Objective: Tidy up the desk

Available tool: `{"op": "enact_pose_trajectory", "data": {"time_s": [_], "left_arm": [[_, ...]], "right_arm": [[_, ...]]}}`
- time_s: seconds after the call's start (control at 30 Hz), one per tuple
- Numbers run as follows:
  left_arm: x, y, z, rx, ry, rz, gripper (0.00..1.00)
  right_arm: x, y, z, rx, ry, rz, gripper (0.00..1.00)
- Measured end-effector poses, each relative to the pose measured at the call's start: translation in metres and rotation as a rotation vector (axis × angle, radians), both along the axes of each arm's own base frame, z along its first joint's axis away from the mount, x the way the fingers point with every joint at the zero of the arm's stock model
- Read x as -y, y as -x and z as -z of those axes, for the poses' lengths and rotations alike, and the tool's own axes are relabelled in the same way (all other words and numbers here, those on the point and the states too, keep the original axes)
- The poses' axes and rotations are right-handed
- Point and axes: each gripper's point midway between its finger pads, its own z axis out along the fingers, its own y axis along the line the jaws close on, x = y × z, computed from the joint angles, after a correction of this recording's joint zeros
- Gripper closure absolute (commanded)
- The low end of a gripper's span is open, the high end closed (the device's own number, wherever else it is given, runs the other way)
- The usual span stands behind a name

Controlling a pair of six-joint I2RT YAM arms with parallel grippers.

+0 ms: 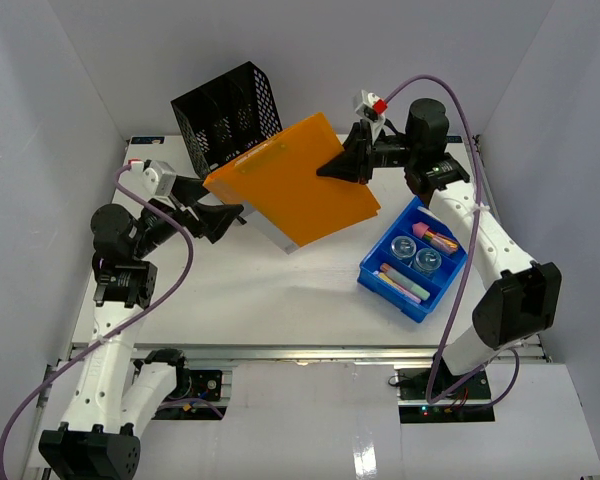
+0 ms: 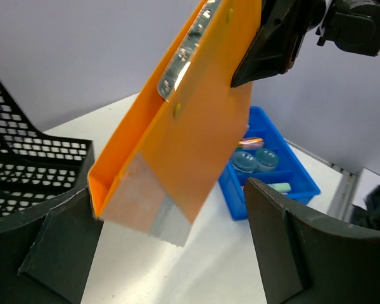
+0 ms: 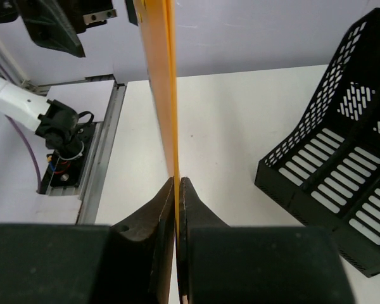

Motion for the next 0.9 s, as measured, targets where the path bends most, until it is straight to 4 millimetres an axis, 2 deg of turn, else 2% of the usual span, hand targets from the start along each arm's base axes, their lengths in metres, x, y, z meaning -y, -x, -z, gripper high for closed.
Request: {"op": "enact_pose_trajectory", "data": {"time_s": [0.13, 0.4, 0.6, 0.73, 0.8, 0.9], "left_arm": [[-0.012, -0.005, 0.003, 0.004, -0.004, -0.1, 0.03], [-0.032, -0.009, 0.034, -0.034, -0.008, -0.244, 0.03], [-0.051, -0.01, 0.057, -0.093, -0.019, -0.371, 0.03], [-0.063, -0.006, 0.061, -0.095, -0.021, -0.442, 0.02], [-0.07, -0.002, 0.067, -0.096, -0.018, -0.484, 0.02], [-0.079, 0.005, 0.078, -0.101, -0.016, -0.532, 0.02]], "right_arm": [[-0.003, -0.018, 0.002, -0.017, 0.003, 0.029, 0.92], [-0.003, -0.058, 0.005, -0.041, 0.009, 0.154, 0.92], [-0.005, -0.097, -0.025, -0.02, -0.029, 0.236, 0.92], [-0.009, -0.121, -0.045, 0.011, -0.068, 0.284, 0.92], [-0.012, -0.139, -0.054, 0.033, -0.097, 0.317, 0.92], [-0.018, -0.164, -0.056, 0.045, -0.131, 0.358, 0.92]]}}
